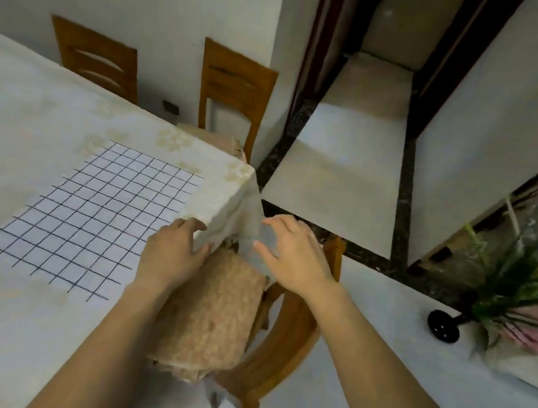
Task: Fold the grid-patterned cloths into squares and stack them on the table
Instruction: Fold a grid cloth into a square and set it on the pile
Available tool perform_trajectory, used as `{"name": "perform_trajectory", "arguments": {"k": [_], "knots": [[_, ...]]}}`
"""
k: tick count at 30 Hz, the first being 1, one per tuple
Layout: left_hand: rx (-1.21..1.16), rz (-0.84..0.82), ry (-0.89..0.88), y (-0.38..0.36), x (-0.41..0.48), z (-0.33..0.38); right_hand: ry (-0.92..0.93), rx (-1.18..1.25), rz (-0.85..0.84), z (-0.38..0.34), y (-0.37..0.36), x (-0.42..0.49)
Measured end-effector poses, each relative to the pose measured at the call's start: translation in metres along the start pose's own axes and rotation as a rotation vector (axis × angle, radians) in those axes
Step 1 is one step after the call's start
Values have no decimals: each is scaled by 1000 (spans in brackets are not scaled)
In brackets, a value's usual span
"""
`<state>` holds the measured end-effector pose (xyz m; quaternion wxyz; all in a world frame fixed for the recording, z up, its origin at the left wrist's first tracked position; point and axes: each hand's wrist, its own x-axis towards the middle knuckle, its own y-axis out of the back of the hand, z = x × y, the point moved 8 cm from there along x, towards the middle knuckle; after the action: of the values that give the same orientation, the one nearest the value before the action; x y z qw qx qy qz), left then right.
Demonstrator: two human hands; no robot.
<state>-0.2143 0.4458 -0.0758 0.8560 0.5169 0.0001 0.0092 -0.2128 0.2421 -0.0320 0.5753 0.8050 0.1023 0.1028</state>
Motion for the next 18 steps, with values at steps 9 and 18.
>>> {"name": "perform_trajectory", "arguments": {"k": [9,18], "knots": [[78,93,237,-28,57,37,205,133,-89,84,-2,101],[135,214,542,-62,93,125,490,183,-165,172,27,181]]}}
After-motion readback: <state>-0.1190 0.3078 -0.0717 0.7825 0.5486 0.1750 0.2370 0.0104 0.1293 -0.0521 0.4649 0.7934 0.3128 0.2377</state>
